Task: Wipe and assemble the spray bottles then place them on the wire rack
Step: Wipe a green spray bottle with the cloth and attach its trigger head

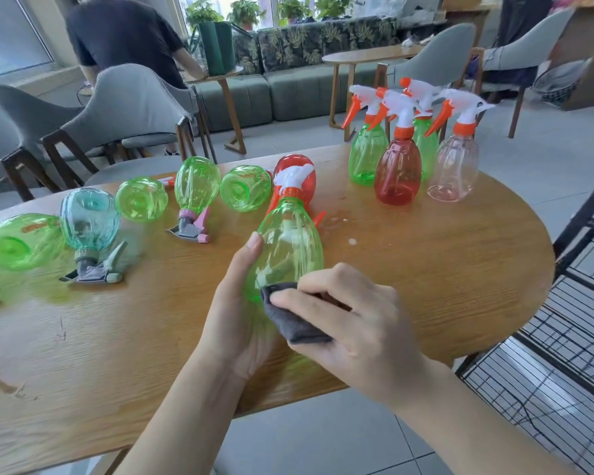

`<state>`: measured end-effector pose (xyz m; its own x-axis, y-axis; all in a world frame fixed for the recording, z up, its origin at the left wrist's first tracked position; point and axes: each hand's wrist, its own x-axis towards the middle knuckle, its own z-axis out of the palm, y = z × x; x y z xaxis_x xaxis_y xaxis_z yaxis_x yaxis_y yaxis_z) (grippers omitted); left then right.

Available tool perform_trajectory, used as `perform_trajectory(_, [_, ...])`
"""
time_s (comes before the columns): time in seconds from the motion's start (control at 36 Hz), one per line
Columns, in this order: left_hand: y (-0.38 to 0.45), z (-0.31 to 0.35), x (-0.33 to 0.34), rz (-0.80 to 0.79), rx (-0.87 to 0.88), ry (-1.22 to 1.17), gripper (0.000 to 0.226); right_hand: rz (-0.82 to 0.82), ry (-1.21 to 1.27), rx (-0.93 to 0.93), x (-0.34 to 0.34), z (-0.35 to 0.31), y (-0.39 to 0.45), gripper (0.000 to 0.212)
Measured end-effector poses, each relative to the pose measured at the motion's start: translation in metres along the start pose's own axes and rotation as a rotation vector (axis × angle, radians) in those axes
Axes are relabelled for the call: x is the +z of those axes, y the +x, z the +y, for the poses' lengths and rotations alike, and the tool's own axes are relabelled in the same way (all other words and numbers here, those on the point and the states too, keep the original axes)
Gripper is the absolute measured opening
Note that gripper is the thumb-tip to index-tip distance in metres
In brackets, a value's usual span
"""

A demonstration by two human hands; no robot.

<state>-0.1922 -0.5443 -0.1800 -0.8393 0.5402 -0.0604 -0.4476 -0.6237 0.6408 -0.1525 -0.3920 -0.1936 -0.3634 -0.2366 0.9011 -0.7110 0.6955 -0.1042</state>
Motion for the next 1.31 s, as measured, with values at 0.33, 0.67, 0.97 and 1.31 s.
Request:
perform_trajectory(0.33, [0.005,-0.007,-0.001,-0.026,0.040,0.158,0.074,0.078,0.142,0.426,-0.018,0.035,0.020,0.019])
perform_trajectory(0.67, [0.003,-0.006,0.001,-0.014,0.040,0.260,0.047,0.078,0.126,0.402,-0.013,0.027,0.014,0.019])
perform_trajectory(0.97, [0.002,-0.005,0.004,0.051,0.046,0.192,0.044,0.068,0.133,0.361,-0.007,0.009,0.005,0.021])
perform_trajectory(1.31, [0.003,-0.001,0.004,0.130,-0.065,0.101,0.059,0.035,-0.057,0.130,0.008,-0.009,-0.003,0.016])
